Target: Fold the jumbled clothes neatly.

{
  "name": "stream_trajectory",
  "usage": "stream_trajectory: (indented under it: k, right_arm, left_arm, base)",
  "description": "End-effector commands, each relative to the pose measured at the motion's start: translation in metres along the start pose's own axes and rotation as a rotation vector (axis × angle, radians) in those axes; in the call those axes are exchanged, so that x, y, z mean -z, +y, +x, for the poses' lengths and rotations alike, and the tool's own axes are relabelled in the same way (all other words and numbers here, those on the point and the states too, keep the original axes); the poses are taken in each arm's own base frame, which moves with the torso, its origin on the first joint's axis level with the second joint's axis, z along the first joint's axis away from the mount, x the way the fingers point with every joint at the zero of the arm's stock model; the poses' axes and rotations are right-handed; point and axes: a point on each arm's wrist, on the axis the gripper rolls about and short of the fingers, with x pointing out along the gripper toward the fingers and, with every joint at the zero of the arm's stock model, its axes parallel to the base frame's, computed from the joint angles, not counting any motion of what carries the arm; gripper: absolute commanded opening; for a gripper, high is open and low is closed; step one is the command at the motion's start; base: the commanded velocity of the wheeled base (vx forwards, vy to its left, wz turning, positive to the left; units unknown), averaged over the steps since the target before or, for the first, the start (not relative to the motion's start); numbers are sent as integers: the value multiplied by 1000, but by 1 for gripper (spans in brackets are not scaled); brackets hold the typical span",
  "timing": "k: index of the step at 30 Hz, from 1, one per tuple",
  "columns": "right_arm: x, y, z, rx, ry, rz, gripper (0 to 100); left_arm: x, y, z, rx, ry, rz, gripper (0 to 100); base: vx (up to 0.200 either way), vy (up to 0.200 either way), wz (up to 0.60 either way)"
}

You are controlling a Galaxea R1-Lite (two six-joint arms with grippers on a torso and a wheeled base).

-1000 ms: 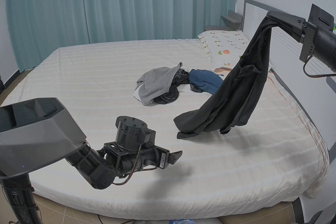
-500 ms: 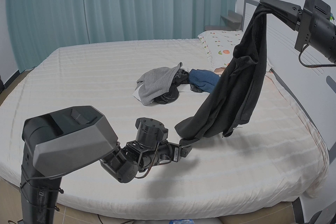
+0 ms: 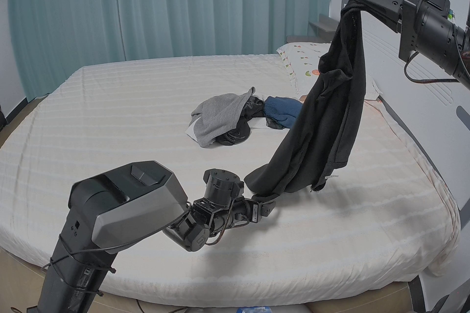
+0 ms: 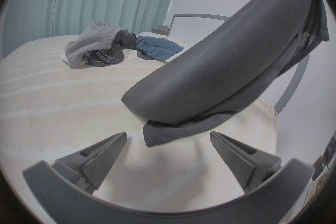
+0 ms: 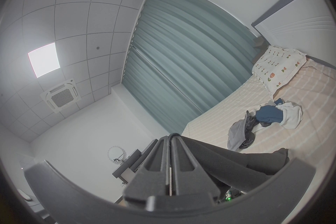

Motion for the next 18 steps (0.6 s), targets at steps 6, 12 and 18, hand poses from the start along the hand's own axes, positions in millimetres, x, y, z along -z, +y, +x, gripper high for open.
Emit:
stream_trajectory:
  k: [6,12,18]
  right_arm:
    - [-1,-9,2,28,-4,-1,0]
    - [-5,-22,3,75,-17,-6,0]
    - [-5,-41,4,133,-5,0,0]
  left_arm:
    - [2,11,28,6,-38,-62,0]
    - [8,12,18,-13,-6,-75,0]
    - [-28,1,-37,-15,-26,-184,0]
  base:
    - [0,0,0]
    - [0,0,0]
    - [0,0,0]
